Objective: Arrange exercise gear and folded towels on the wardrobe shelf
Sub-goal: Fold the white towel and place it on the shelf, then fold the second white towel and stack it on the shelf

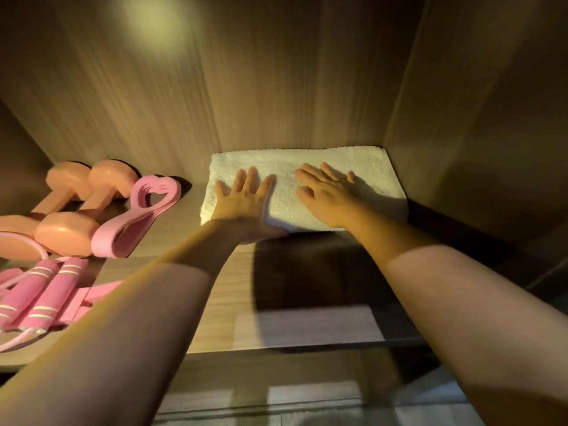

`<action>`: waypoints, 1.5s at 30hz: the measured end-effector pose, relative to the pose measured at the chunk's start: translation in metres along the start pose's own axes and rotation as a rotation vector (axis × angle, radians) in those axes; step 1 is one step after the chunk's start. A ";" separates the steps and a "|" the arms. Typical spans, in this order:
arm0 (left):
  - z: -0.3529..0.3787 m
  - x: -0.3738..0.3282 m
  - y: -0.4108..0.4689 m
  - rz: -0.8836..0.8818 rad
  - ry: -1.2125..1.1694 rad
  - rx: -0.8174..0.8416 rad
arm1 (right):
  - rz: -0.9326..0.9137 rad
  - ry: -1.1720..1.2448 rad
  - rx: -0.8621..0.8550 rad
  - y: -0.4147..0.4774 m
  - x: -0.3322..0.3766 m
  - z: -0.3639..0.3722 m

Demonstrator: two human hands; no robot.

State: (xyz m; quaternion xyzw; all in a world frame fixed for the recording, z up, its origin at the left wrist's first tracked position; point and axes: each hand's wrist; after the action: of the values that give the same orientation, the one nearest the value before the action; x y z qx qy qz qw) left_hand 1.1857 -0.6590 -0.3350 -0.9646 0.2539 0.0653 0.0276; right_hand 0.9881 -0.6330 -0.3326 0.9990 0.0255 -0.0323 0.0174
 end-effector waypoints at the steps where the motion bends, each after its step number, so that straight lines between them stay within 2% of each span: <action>1: 0.001 0.003 0.000 -0.005 0.008 -0.005 | 0.024 -0.004 0.015 0.001 -0.006 0.001; 6: 0.000 0.008 -0.008 -0.073 0.075 -0.059 | 0.188 -0.081 0.039 -0.012 -0.050 0.005; 10: -0.005 0.008 -0.022 -0.150 0.099 -0.109 | 0.319 -0.044 -0.036 -0.023 -0.054 0.009; 11: -0.006 0.006 -0.025 -0.118 0.097 -0.118 | 0.290 -0.038 -0.057 -0.028 -0.048 0.010; 14: 0.000 -0.001 -0.032 0.042 0.102 -0.066 | 0.036 -0.048 -0.115 -0.046 -0.030 0.022; 16: 0.005 -0.003 -0.032 0.057 0.112 -0.059 | -0.031 -0.104 -0.131 -0.051 -0.031 0.028; 25: 0.003 -0.007 -0.035 0.046 0.151 -0.051 | -0.020 -0.218 -0.097 -0.051 -0.029 0.022; 29: -0.001 -0.004 -0.042 0.033 0.208 0.007 | 0.054 -0.270 -0.111 -0.058 -0.023 0.017; 32: -0.010 -0.008 -0.049 -0.011 0.189 0.045 | 0.087 -0.218 -0.037 -0.060 -0.016 0.003; 37: -0.037 -0.023 -0.080 -0.058 0.179 0.089 | 0.031 -0.089 0.101 -0.096 -0.016 -0.031; 42: -0.062 -0.059 -0.143 -0.107 0.073 0.307 | -0.028 -0.148 0.372 -0.159 -0.003 -0.070; 45: -0.087 -0.085 -0.194 -0.090 -0.001 0.378 | -0.098 -0.123 0.430 -0.213 0.006 -0.102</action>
State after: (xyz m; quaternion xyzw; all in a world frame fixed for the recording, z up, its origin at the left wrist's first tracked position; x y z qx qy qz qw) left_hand 1.2176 -0.4561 -0.2333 -0.9526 0.2181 0.0157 0.2114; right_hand 0.9895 -0.4158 -0.2385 0.9734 0.0654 -0.0987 -0.1961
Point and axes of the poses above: each hand's wrist, its own y-axis towards the middle knuckle, its own z-axis out of the palm, x = y × z, and after that the axes turned 9 degrees about -y, right-handed
